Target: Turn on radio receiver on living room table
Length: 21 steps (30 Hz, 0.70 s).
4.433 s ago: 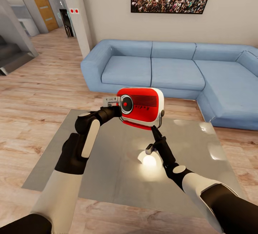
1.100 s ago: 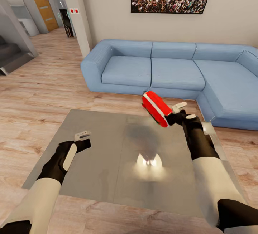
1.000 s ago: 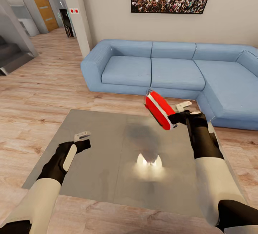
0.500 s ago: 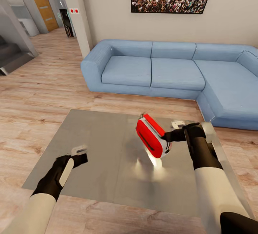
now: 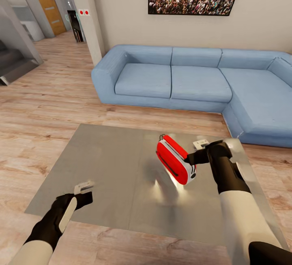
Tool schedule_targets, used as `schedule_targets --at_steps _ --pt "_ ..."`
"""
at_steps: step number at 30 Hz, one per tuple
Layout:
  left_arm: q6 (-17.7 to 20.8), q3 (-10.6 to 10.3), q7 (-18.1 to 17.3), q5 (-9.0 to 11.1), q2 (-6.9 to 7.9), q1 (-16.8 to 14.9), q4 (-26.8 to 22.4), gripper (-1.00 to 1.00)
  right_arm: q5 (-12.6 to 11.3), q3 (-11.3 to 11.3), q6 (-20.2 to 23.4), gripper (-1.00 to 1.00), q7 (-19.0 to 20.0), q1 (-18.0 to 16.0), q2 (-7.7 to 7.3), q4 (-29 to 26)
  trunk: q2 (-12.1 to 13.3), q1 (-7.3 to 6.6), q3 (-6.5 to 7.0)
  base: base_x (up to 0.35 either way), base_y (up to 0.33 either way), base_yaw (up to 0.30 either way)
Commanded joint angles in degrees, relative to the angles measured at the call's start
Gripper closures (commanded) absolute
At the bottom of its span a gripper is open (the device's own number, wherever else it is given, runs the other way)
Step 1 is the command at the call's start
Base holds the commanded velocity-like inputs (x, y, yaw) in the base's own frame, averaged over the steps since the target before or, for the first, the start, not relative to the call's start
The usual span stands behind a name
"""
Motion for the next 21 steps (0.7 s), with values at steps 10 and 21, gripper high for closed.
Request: schedule_targets --at_steps 10,21 --pt "0.04 -0.13 0.04 -0.01 1.52 1.2 0.02 1.0 -0.48 0.01 0.01 1.0 0.12 0.0 0.06 0.61 0.0 0.0 0.0 0.0 0.0 0.0" --pt "0.05 0.04 0.06 0.17 1.89 1.36 -0.01 1.0 -0.6 0.01 0.01 1.0 0.43 0.01 0.05 0.58 0.0 0.0 0.0 0.0 0.0 0.0"
